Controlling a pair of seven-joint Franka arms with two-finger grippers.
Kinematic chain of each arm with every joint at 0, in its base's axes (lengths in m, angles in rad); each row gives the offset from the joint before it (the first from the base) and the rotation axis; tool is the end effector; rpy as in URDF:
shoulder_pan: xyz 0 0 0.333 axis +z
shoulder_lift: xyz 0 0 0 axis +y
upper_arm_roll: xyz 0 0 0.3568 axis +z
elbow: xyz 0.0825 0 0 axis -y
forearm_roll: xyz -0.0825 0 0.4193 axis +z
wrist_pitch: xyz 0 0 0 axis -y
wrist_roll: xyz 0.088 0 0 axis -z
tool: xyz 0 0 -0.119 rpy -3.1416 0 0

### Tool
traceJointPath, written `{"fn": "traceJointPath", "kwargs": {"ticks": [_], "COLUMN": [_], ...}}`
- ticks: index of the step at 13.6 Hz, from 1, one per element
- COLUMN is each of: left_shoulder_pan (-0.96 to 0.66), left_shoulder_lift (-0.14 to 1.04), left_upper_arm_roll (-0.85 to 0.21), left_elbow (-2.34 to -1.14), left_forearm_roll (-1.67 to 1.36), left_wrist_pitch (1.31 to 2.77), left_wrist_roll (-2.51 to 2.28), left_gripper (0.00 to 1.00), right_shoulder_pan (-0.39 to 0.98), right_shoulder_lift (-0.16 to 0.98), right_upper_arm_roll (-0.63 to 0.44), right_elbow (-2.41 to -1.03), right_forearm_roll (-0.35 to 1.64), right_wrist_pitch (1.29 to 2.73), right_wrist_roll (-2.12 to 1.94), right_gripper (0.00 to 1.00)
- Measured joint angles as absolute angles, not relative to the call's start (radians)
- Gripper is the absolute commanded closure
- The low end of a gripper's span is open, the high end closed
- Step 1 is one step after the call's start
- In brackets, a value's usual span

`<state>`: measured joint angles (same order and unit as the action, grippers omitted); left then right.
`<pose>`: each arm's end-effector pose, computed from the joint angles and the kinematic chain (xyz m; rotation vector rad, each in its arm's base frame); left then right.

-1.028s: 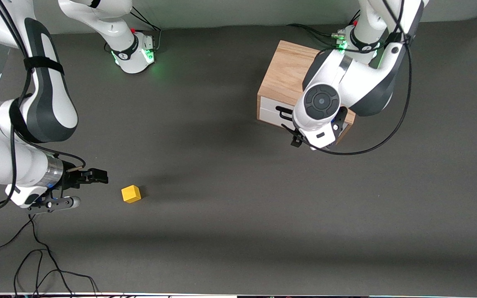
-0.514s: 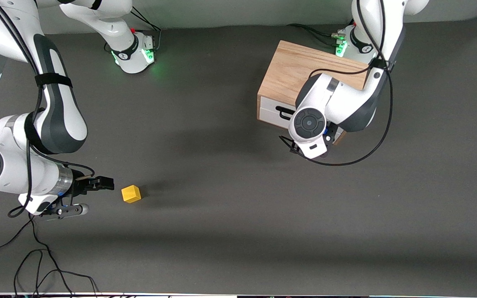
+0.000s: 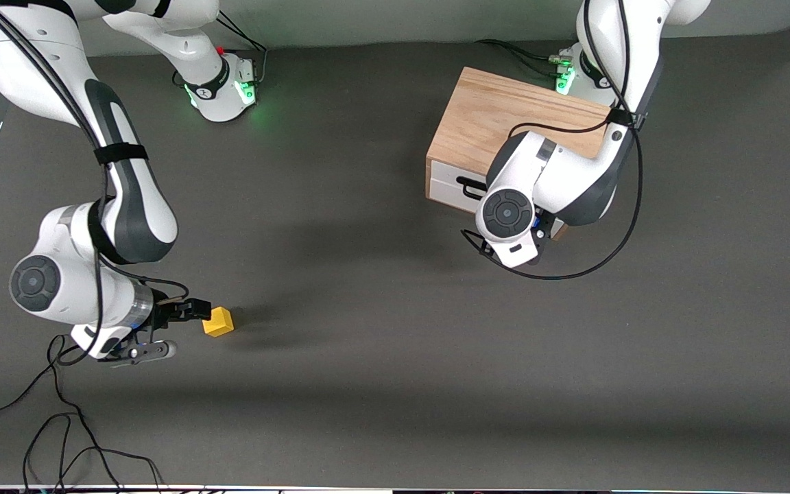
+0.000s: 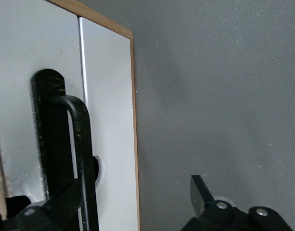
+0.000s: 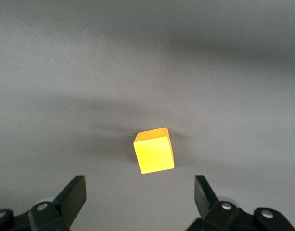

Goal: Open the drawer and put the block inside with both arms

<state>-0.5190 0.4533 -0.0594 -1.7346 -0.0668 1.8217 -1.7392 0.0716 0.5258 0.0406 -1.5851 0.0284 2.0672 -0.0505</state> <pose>0.5508 -0.3634 0.3005 -2.3382 -1.5835 0.3240 0.7308 0.0801 0.3329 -3.0890 -0.2222 0.0693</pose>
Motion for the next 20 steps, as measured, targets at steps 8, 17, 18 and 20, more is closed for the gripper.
{"fn": "traceJointPath", "kwargs": {"ticks": [8, 17, 18, 20], "left_shoulder_pan": [-0.520, -0.521, -0.521, -0.520], "left_shoulder_lift": [0.466, 0.471, 0.475, 0.495], "left_upper_arm_roll": [-0.059, -0.059, -0.059, -0.058], "left_elbow": [-1.735, -1.727, -1.717, -1.674], "left_forearm_roll": [-0.064, -0.055, -0.051, -0.033], "left_wrist_pitch": [1.779, 1.868, 1.880, 1.899], "left_wrist_roll": [-1.740, -1.740, -1.740, -1.740], "left_gripper": [0.00, 0.00, 0.00, 0.00], "right_shoulder_pan": [0.097, 0.095, 0.095, 0.096], "right_shoulder_lift": [0.573, 0.609, 0.609, 0.609], "right_upper_arm_roll": [0.040, 0.031, 0.031, 0.032], "right_elbow": [-1.756, -1.809, -1.809, -1.808], "right_forearm_roll": [-0.034, -0.036, -0.036, -0.037], "right_wrist_pitch": [2.292, 2.398, 2.399, 2.399], "right_wrist_roll": [-0.067, -0.096, -0.096, -0.097], "right_gripper": [0.00, 0.27, 0.33, 0.40]}}
